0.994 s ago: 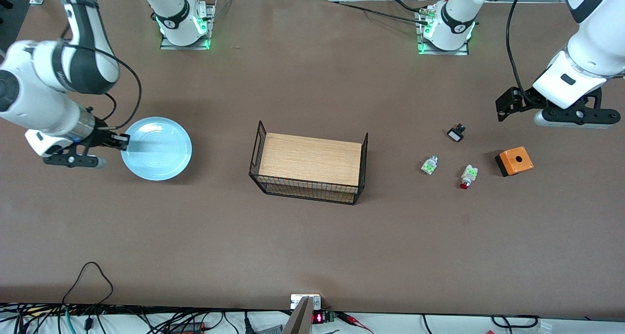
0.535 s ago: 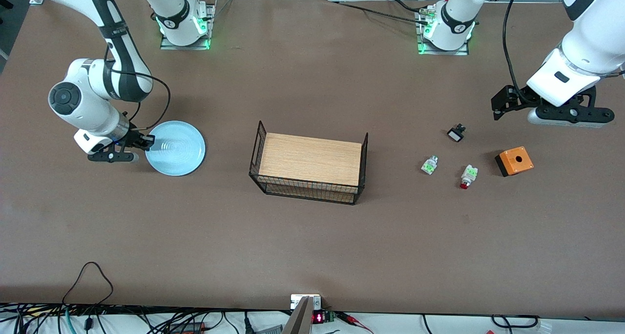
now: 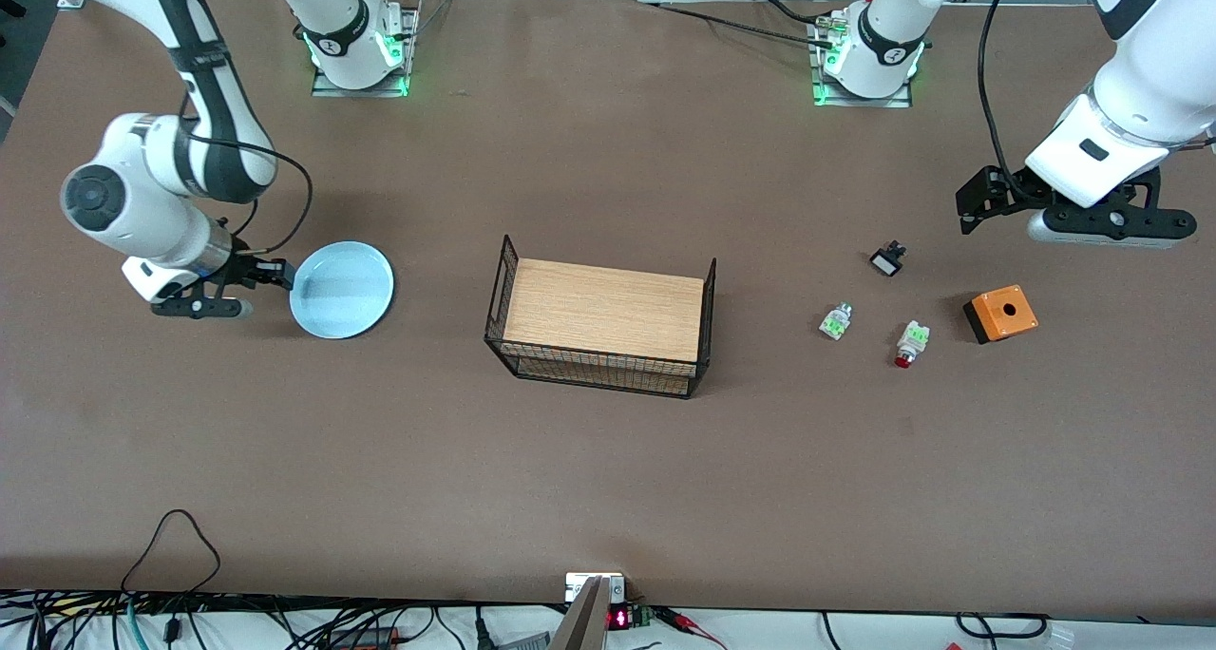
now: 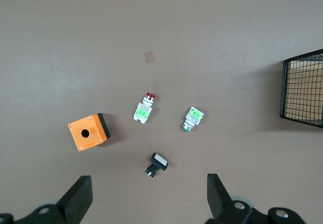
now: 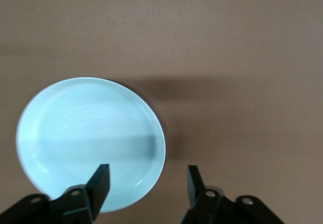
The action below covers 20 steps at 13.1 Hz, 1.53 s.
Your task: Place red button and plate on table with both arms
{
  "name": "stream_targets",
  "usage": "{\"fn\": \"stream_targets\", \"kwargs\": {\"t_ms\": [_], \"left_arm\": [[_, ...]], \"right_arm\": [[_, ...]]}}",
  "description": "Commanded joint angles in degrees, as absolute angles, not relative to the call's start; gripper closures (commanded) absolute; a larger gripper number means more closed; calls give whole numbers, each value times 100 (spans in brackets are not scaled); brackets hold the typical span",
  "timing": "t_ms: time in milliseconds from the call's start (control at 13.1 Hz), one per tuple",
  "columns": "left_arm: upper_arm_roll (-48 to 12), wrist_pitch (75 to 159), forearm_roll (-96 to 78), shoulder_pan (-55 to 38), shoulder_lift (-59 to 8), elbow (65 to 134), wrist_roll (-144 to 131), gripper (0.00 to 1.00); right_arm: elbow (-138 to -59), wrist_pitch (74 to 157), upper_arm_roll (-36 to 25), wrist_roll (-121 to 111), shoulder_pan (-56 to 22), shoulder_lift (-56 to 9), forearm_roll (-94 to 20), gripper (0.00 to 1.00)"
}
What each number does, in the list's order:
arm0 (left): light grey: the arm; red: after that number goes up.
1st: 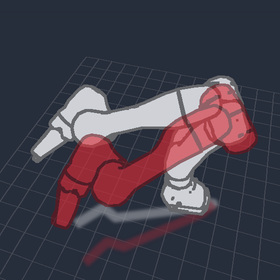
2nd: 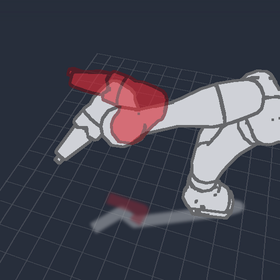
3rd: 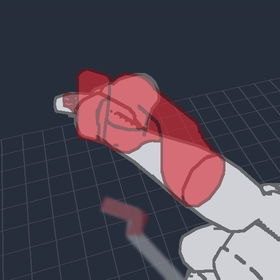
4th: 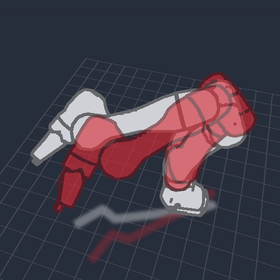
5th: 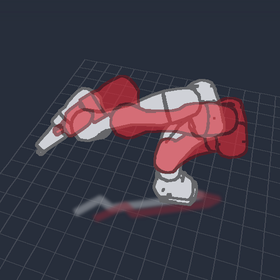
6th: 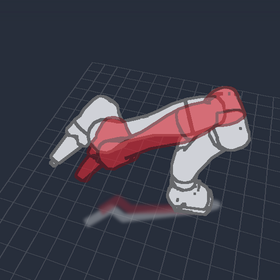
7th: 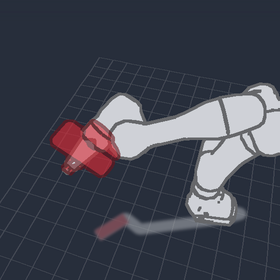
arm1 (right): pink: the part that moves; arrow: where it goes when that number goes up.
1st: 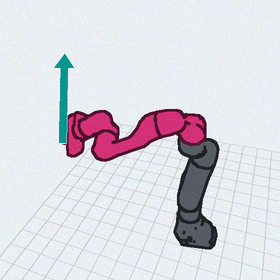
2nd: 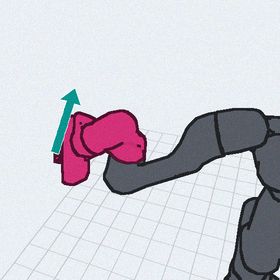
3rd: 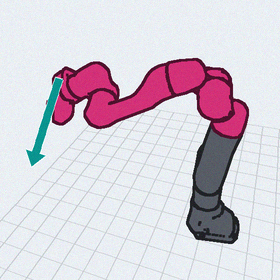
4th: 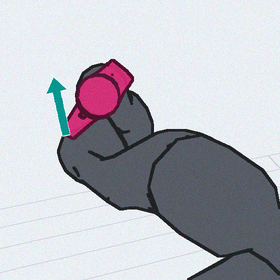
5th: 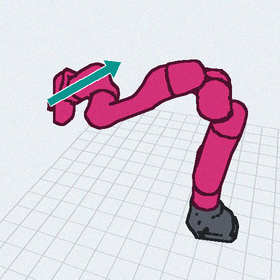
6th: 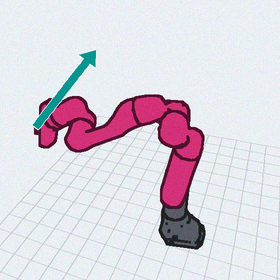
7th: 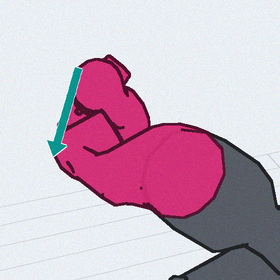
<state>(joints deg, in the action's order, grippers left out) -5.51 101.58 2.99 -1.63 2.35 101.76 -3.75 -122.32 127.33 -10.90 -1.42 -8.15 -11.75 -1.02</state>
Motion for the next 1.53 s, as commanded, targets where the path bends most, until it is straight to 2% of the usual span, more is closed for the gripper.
{"fn": "stream_targets", "kwargs": {"t_ms": [0, 306, 535, 688, 1452], "left_arm": [[-563, 10063, 220, -141, 193, 10046, -422, 0], [-563, 10055, 220, -123, 193, 10046, -404, 0], [-554, 9905, 211, -88, 185, 10046, -378, 0], [-545, 9897, 211, -79, 185, 10046, -378, 0], [-554, 9888, 202, -88, 158, 10028, -404, 0]], "right_arm": [[-10930, 11071, -993, 297, -913, -1081, -185, 0], [-9478, 9593, -993, 413, -949, -1081, -176, 0], [-8580, 8896, -1002, 387, -818, -1108, -79, 0], [-8543, 8903, -941, 290, -241, -1003, -158, 0], [-8552, 8684, -905, -141, -237, -800, -114, 0]]}}
